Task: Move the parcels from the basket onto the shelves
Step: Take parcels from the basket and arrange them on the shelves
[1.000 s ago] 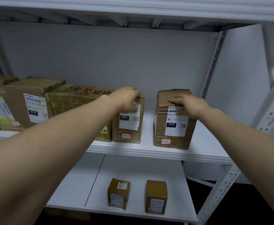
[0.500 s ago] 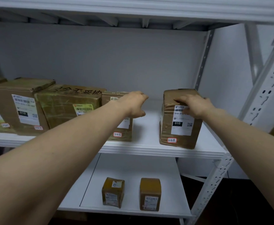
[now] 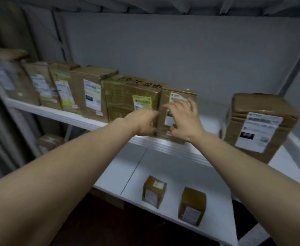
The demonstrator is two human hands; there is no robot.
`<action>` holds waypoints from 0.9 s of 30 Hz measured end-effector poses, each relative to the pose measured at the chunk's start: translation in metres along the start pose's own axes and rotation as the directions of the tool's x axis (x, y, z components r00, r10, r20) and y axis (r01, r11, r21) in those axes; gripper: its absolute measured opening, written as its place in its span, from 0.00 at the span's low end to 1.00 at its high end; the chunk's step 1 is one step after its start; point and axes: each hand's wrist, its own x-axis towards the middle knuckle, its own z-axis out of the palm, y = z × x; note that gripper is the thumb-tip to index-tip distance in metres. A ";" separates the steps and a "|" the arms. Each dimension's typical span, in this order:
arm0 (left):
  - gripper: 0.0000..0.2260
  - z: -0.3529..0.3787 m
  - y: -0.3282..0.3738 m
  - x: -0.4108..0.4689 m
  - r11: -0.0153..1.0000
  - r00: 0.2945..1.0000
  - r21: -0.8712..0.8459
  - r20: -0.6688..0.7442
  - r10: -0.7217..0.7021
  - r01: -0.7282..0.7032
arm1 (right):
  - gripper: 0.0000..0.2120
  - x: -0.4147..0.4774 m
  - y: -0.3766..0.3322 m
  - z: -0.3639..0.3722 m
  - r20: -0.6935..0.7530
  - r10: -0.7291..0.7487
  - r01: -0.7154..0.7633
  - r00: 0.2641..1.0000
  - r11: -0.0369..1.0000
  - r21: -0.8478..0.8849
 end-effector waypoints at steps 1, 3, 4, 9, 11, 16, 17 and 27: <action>0.26 0.005 -0.019 -0.014 0.998 0.998 0.009 0.010 -0.054 0.054 | 0.35 0.007 -0.019 0.010 0.000 -0.046 0.046 0.999 0.999 0.022; 0.26 0.016 -0.058 -0.047 0.985 0.985 0.017 0.039 -0.170 0.169 | 0.35 0.019 -0.058 0.029 0.024 -0.125 0.123 0.992 0.990 0.065; 0.27 0.021 -0.077 -0.065 0.974 0.973 0.015 0.057 -0.226 0.225 | 0.34 0.025 -0.077 0.040 0.038 -0.160 0.156 0.986 0.984 0.089; 0.27 0.042 -0.167 -0.163 0.890 0.886 -0.037 0.122 -0.446 0.454 | 0.35 0.054 -0.196 0.078 0.148 -0.314 0.295 0.938 0.945 0.141; 0.26 0.052 -0.207 -0.204 0.832 0.831 -0.070 0.142 -0.538 0.550 | 0.35 0.066 -0.253 0.090 0.211 -0.378 0.345 0.901 0.922 0.177; 0.20 0.071 -0.311 -0.317 0.684 0.695 -0.135 0.210 -0.687 0.717 | 0.32 0.090 -0.407 0.136 0.273 -0.560 0.488 0.782 0.823 0.291; 0.19 0.075 -0.332 -0.340 0.653 0.667 -0.141 0.218 -0.713 0.744 | 0.32 0.093 -0.439 0.146 0.284 -0.593 0.513 0.754 0.801 0.309; 0.22 0.108 -0.500 -0.513 0.332 0.358 -0.139 0.280 -0.891 0.933 | 0.30 0.130 -0.678 0.215 0.378 -0.766 0.626 0.520 0.643 0.442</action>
